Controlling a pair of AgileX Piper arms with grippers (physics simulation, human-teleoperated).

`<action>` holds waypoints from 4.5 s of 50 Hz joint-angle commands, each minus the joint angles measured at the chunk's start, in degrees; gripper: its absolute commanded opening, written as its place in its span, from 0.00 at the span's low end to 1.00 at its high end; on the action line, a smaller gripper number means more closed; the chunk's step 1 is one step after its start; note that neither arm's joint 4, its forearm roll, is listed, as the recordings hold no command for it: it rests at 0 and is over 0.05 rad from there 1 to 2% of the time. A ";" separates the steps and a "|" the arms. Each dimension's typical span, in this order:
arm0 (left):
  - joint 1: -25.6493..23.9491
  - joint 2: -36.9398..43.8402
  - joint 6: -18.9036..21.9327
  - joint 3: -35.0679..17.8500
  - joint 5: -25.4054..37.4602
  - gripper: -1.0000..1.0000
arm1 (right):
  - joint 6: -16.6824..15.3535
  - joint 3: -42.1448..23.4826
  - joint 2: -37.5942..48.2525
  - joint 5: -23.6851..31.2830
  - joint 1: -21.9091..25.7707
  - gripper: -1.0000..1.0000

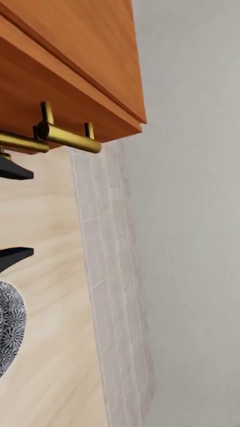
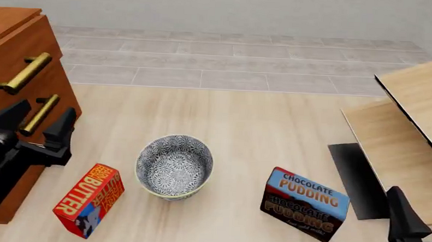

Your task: Close the top drawer of the cabinet and put the bowl on top of it.

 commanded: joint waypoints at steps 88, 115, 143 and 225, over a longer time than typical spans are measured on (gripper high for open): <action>20.44 19.26 1.02 -8.09 -10.77 1.00 | -0.46 0.04 -0.29 0.35 -0.53 1.00; 26.14 19.15 0.55 -7.34 -11.94 1.00 | -0.31 0.05 -0.40 0.30 -0.71 1.00; 9.50 -1.39 -1.61 -5.93 10.15 1.00 | -0.95 -0.09 -0.27 0.47 0.05 1.00; -12.85 18.46 -1.94 -37.21 52.52 1.00 | -0.51 0.00 -0.18 0.29 0.10 1.00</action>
